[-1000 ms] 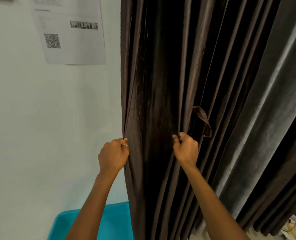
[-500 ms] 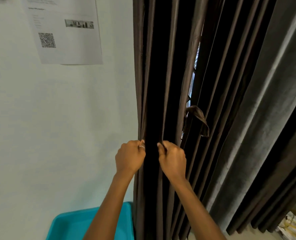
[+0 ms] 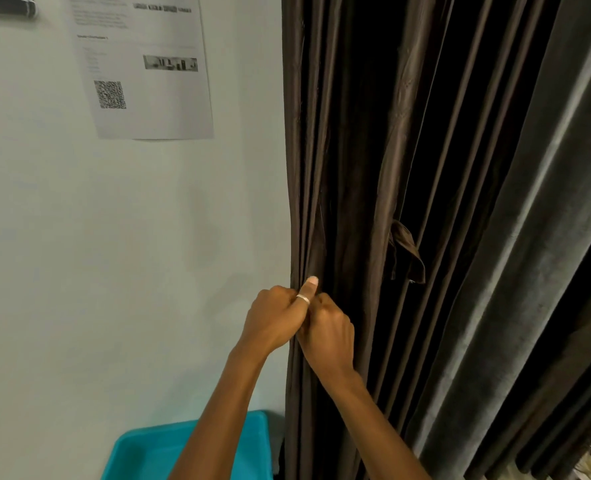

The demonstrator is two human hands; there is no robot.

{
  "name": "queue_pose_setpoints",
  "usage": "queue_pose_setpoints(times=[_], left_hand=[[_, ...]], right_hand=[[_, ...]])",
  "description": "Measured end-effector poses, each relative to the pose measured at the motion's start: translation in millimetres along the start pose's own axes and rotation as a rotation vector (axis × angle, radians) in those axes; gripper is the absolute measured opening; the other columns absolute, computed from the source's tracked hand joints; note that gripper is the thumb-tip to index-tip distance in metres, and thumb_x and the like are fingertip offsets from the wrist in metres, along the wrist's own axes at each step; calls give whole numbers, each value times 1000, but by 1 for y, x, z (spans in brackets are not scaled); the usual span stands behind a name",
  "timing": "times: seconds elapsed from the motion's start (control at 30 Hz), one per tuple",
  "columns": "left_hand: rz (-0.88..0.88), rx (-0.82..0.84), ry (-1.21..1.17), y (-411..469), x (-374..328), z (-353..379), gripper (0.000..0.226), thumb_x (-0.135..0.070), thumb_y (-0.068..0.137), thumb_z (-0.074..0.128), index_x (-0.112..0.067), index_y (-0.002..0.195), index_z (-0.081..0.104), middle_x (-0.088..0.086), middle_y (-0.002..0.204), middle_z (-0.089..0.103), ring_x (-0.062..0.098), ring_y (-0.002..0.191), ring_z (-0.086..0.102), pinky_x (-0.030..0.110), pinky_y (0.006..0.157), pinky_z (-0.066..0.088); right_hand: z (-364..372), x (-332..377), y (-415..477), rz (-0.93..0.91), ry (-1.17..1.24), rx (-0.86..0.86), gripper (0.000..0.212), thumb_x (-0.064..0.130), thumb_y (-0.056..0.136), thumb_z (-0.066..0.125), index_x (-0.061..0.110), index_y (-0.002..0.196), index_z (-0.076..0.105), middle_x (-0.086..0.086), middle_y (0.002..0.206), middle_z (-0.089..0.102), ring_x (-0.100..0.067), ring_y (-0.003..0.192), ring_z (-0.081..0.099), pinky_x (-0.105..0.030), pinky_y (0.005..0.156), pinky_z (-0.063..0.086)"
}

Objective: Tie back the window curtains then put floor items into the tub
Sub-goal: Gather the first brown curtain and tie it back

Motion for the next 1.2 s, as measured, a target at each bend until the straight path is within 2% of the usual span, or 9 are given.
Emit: queue_pose_setpoints(times=[0.07,0.27,0.47,0.57,0.67,0.83,0.9,1.0,1.2], left_hand=[[10,-18,132,3,-6,-4,71,-75,90,39,-14,57,54,0,52,56,14,51,56,28,57,49],[-34,-115,183,8,-3,-11,48,-46,99,50,-17,61,56,-2,57,56,14,53,57,24,52,40],[40,-145,150,8,-3,-16,52,-39,100,52,-18,53,53,-1,51,53,15,47,52,24,52,39],[67,-149,166,7,-3,-17,54,-37,101,52,-20,50,46,-1,49,48,15,45,47,25,52,37],[73,-153,171,8,2,-20,55,-36,101,51,-17,50,44,0,49,47,15,45,47,26,54,40],[75,-161,177,11,9,-29,56,-37,102,51,-16,50,46,1,48,48,14,45,48,24,53,39],[74,-160,180,12,11,-30,56,-37,101,51,-15,50,47,1,48,49,15,44,49,26,53,43],[76,-161,187,13,12,-31,56,-37,102,51,-14,51,48,2,48,50,16,45,50,27,54,44],[38,-210,200,16,26,-57,54,-38,102,50,-15,53,50,4,52,54,20,50,56,31,59,50]], right_hand=[[4,4,-2,-27,10,-3,8,10,89,72,7,97,71,-4,78,69,-15,53,65,-21,46,52],[7,7,-5,-33,73,-19,7,9,84,78,9,90,73,-3,74,68,-13,52,64,-16,49,49],[9,0,-5,-129,191,259,42,20,99,53,22,141,53,6,110,65,-8,84,64,-16,65,52],[-22,-24,0,-2,135,64,36,23,98,59,18,133,63,3,116,70,-9,91,69,-11,73,50],[-68,-51,2,184,62,-230,23,31,95,67,17,113,67,3,104,67,-7,78,65,-4,64,36],[-82,-94,22,404,63,-172,58,51,88,69,21,133,49,4,125,58,-15,103,61,-35,74,57],[-72,-97,32,365,41,-72,49,49,91,65,22,130,54,6,116,66,-16,102,64,-40,75,58],[-71,-102,40,298,28,-44,16,35,97,62,20,91,61,7,72,62,-16,69,65,-25,52,44],[-93,-139,44,356,-57,-83,34,31,99,57,26,68,44,3,58,53,-23,58,59,-36,50,50]])
Point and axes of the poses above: each hand's wrist, its own y-axis towards the middle knuckle, its own z-axis out of the palm, x = y × z, the point moved 10 cm from there along y, towards the middle knuckle
